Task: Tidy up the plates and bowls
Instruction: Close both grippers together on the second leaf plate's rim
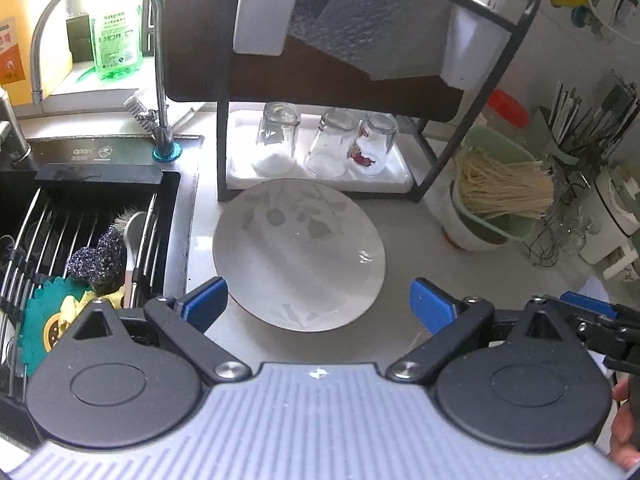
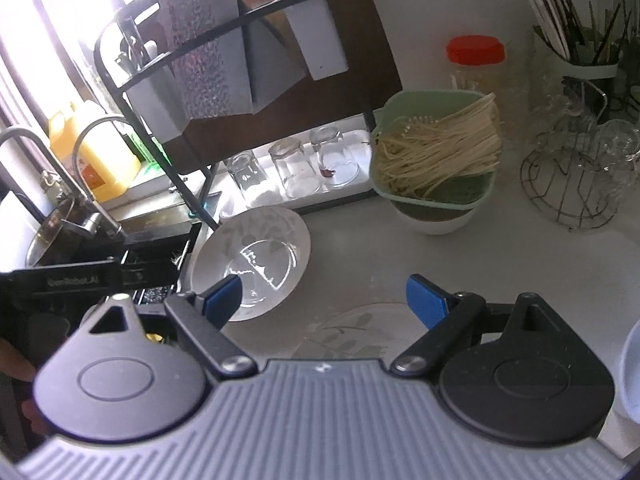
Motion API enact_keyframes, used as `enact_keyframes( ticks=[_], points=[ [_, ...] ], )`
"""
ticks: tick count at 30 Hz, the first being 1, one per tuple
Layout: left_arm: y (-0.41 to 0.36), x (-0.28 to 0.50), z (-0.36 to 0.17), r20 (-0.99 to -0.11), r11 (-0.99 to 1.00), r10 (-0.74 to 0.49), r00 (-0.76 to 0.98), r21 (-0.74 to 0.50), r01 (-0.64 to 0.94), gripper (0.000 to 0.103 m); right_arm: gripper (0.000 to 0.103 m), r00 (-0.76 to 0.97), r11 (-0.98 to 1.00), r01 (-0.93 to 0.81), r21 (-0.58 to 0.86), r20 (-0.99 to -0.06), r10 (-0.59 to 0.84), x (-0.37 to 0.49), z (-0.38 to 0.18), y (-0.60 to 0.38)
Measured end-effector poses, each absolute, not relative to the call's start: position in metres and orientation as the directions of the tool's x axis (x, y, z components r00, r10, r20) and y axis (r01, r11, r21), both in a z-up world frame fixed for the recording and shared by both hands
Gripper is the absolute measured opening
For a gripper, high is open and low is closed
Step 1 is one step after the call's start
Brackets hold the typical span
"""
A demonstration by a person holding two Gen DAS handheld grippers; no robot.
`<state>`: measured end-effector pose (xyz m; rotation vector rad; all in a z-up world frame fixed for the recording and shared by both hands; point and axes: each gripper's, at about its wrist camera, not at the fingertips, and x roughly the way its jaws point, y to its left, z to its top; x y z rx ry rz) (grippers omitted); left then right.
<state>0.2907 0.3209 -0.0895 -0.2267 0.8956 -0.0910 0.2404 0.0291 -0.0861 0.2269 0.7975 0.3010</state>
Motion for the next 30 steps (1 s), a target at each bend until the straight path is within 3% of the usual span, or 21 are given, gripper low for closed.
enact_keyframes(
  ticks=[13,27,30],
  points=[
    [0.346,0.321,-0.117,-0.772,0.956,-0.237,0.590,-0.294,-0.001,0.099,0.090,0.645,0.950,-0.104,0.295,-0.707,0.290,0.251,-0.103,0.048],
    [0.365,0.349,-0.139,-0.796,0.947,-0.291,0.531,-0.319,0.041,0.098,0.079,0.616,0.948,-0.075,0.308,-0.734,0.287,0.280,-0.120,0.075],
    [0.368,0.354,-0.142,-0.794,0.943,-0.304,0.526,-0.329,0.048,0.098,0.071,0.617,0.947,-0.080,0.313,-0.730,0.293,0.287,-0.122,0.081]
  ],
)
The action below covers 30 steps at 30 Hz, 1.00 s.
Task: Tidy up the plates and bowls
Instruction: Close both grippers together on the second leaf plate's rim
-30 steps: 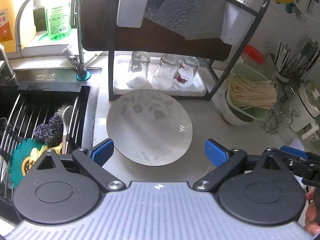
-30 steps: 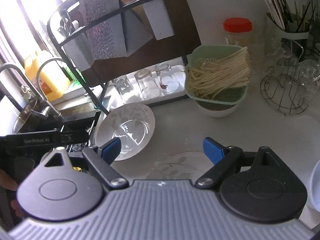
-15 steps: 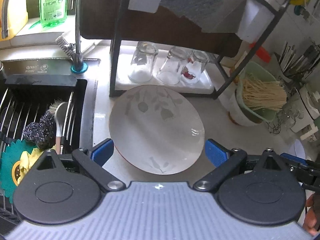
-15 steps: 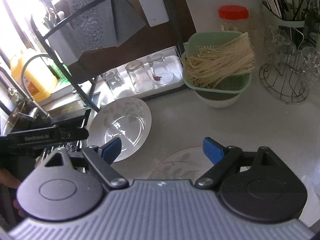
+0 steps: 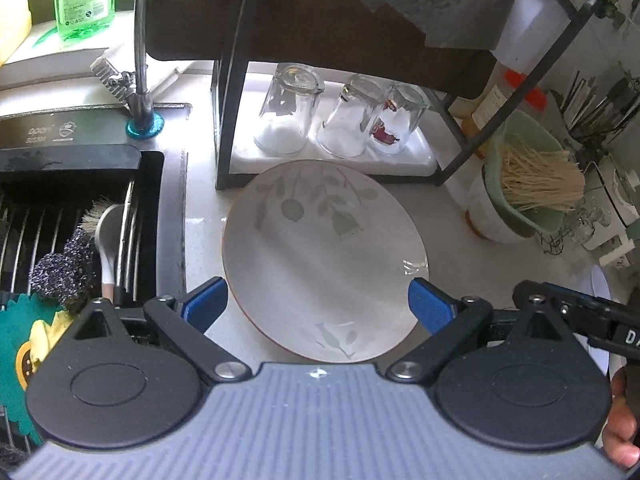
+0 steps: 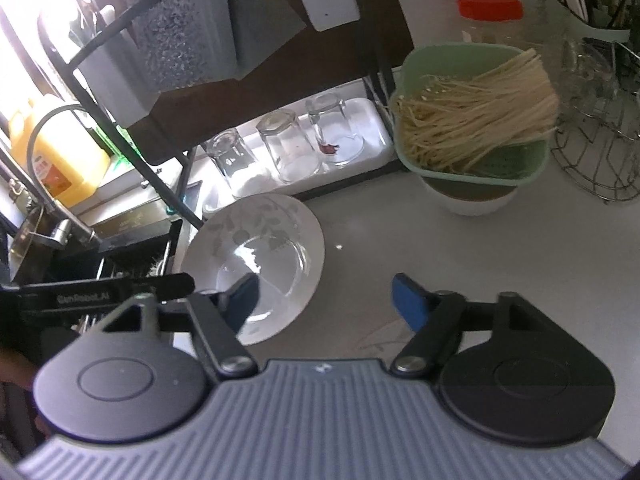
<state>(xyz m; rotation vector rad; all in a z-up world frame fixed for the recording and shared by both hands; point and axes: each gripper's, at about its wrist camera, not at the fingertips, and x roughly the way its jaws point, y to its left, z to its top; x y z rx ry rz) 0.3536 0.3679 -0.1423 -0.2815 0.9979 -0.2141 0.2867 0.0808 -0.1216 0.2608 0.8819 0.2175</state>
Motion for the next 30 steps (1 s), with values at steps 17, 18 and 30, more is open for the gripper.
enact_keyframes(
  ticks=[17,18,30],
  points=[
    [0.381,0.394,-0.172,-0.816,0.944,-0.318,0.483,-0.317,0.085,0.081,0.055,0.555,0.935,-0.053,0.351,-0.768,0.320,0.335,-0.153,0.101],
    [0.381,0.396,-0.174,-0.818,0.949,-0.308,0.487,-0.302,0.092,0.078,0.051,0.546,0.932,-0.040,0.361,-0.773,0.323,0.338,-0.157,0.101],
    [0.406,0.425,-0.200,-0.843,0.953,-0.296,0.449,-0.293,0.078,0.050,0.028,0.495,0.923,0.034,0.384,-0.809,0.319,0.369,-0.187,0.108]
  ],
)
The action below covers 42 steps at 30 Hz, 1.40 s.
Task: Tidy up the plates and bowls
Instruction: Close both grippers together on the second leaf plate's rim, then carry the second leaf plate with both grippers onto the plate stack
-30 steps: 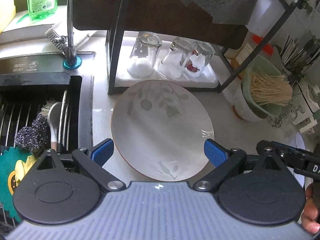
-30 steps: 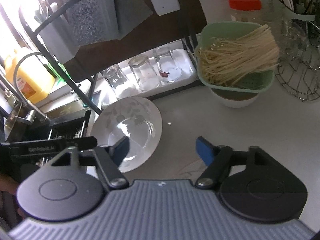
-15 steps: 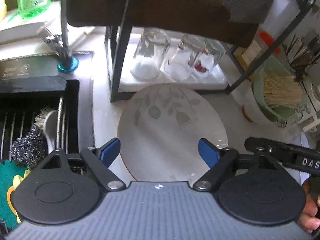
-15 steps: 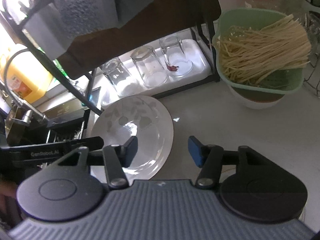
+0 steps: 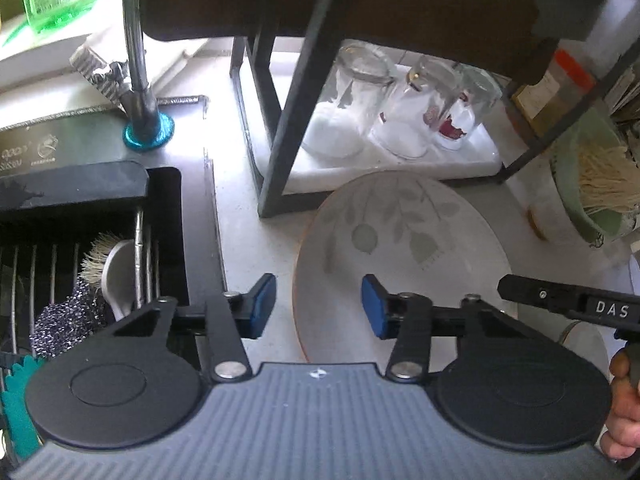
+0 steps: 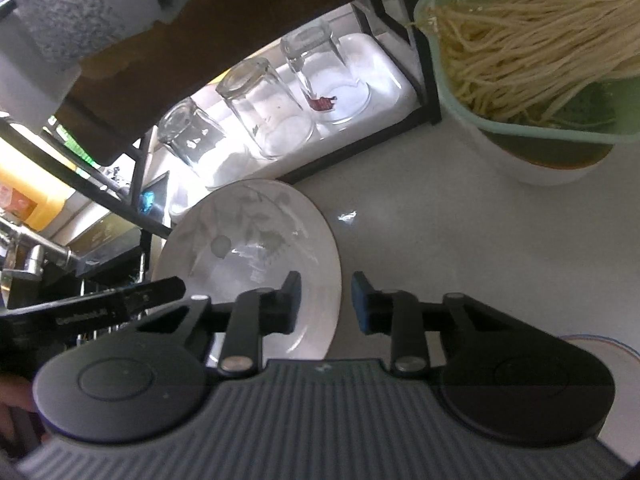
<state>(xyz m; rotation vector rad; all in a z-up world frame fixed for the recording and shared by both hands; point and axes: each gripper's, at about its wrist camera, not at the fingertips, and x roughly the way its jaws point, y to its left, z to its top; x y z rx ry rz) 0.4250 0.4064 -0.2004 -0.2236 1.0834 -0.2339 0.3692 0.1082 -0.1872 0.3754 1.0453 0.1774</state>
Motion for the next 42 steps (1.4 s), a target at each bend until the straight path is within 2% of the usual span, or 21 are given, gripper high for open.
enact_keyframes(
  ticks=[3,6,9,14,27,42],
  points=[
    [0.405,0.431,-0.206,-0.843,0.943,-0.328,0.427,-0.322,0.088,0.040,0.023,0.487,0.926,0.037,0.375,-0.816,0.311,0.375,-0.192,0.113],
    [0.404,0.436,-0.210,-0.847,0.943,-0.329,0.418,-0.320,0.093,0.038,0.021,0.478,0.927,0.053,0.371,-0.825,0.302,0.378,-0.198,0.115],
    [0.410,0.440,-0.212,-0.842,0.925,-0.365,0.397,-0.375,0.055,0.038,0.021,0.474,0.929,0.045,0.369,-0.826,0.305,0.380,-0.201,0.116],
    [0.413,0.438,-0.212,-0.843,0.921,-0.378,0.384,-0.385,0.061,0.038,0.022,0.454,0.892,0.093,0.443,-0.816,0.358,0.380,-0.205,0.109],
    [0.418,0.414,-0.194,-0.815,0.883,-0.447,0.369,-0.469,0.033,0.038,0.022,0.464,0.889,0.069,0.453,-0.803,0.373,0.352,-0.178,0.105],
    [0.356,0.375,-0.144,-0.785,0.875,-0.477,0.395,-0.468,0.125,0.038,0.022,0.542,0.868,0.096,0.487,-0.757,0.365,0.288,-0.137,0.052]
  ],
)
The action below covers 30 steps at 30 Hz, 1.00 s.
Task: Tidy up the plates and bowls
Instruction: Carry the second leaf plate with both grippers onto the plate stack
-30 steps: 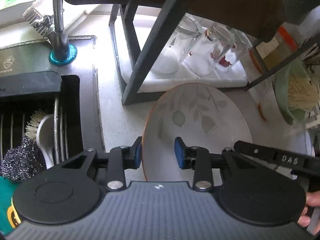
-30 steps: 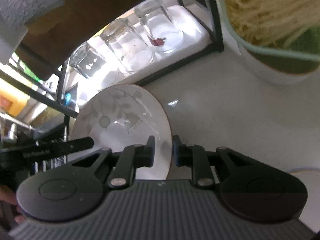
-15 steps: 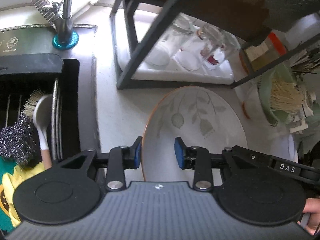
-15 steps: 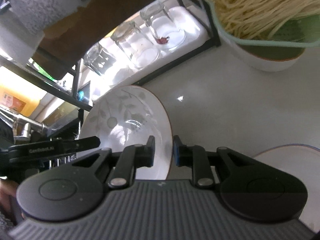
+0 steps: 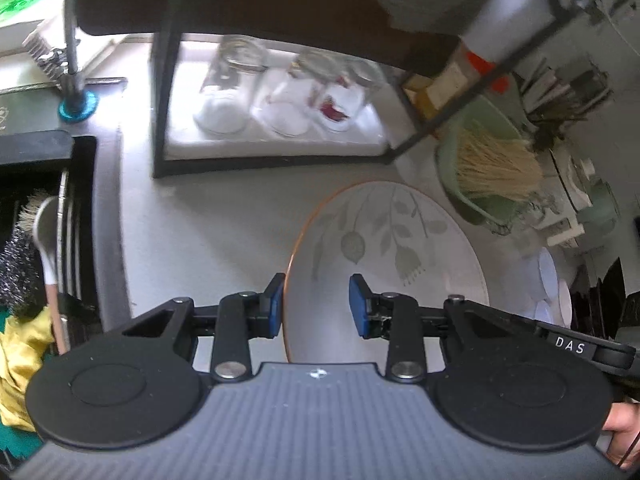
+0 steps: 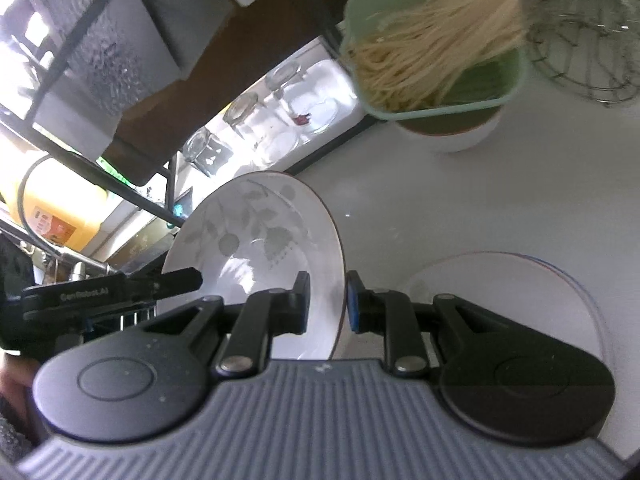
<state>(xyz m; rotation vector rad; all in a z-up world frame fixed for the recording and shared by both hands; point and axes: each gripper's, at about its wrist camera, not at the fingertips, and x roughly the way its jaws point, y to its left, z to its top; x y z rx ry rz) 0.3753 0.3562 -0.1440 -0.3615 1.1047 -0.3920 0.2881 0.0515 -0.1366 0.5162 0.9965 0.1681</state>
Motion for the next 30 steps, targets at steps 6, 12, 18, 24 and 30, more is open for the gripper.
enact_keyframes(
  ticks=[6,12,18,24,30],
  points=[
    [0.321,0.356,-0.142,-0.792,0.876,-0.480,0.377,-0.456,0.157,0.038,0.022,0.560,0.857,0.129,0.499,-0.750,0.352,0.262,-0.138,0.022],
    [0.296,0.338,-0.147,-0.810,0.885,-0.465,0.357,-0.438,0.158,0.038,0.022,0.544,0.839,0.160,0.520,-0.756,0.364,0.241,-0.149,-0.002],
    [0.280,0.326,-0.152,-0.832,0.901,-0.434,0.344,-0.405,0.158,0.038,0.022,0.513,0.831,0.165,0.531,-0.766,0.387,0.236,-0.162,-0.014],
    [0.267,0.319,-0.151,-0.850,0.917,-0.398,0.345,-0.370,0.147,0.038,0.022,0.488,0.823,0.149,0.548,-0.765,0.421,0.230,-0.168,-0.024],
    [0.256,0.316,-0.148,-0.863,0.932,-0.362,0.354,-0.334,0.139,0.038,0.022,0.443,0.813,0.125,0.568,-0.765,0.467,0.230,-0.182,-0.032]
  ],
)
